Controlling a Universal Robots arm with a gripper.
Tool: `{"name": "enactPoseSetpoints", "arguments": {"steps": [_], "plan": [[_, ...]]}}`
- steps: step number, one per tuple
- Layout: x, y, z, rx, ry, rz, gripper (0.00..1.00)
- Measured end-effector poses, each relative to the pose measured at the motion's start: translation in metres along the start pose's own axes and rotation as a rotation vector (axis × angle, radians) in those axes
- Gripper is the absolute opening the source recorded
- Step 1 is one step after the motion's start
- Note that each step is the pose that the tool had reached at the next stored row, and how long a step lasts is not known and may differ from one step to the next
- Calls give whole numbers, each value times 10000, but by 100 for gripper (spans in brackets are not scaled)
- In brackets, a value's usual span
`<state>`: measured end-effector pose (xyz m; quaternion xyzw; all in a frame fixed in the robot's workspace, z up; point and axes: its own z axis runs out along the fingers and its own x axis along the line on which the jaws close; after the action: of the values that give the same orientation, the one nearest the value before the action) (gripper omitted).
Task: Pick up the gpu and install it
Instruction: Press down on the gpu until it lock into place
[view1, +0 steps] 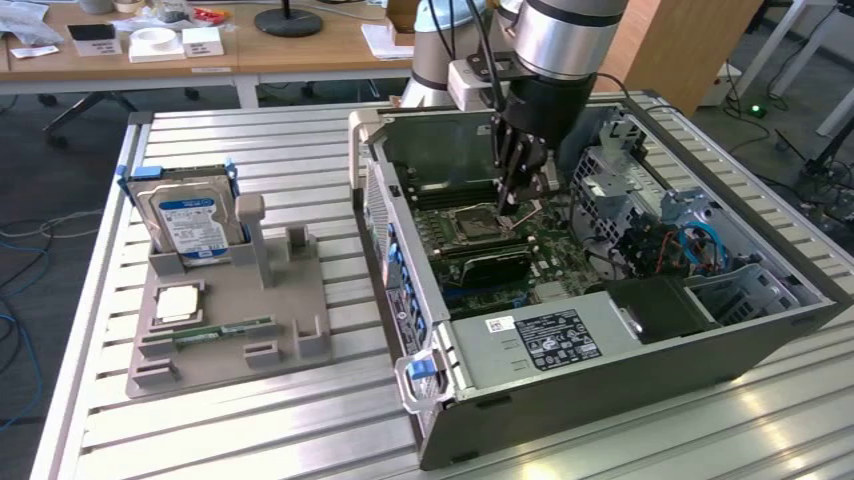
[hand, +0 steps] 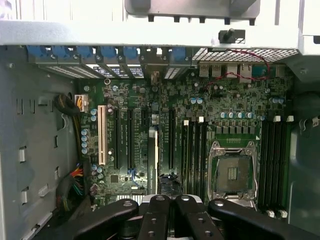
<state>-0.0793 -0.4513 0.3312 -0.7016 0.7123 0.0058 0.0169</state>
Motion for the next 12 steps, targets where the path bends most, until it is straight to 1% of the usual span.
{"name": "enactPoseSetpoints", "arguments": {"steps": [8,12], "plan": [[-21,-4,2,1,-2,-1,11],[-22,-9,34,1,-1,2,11]]}}
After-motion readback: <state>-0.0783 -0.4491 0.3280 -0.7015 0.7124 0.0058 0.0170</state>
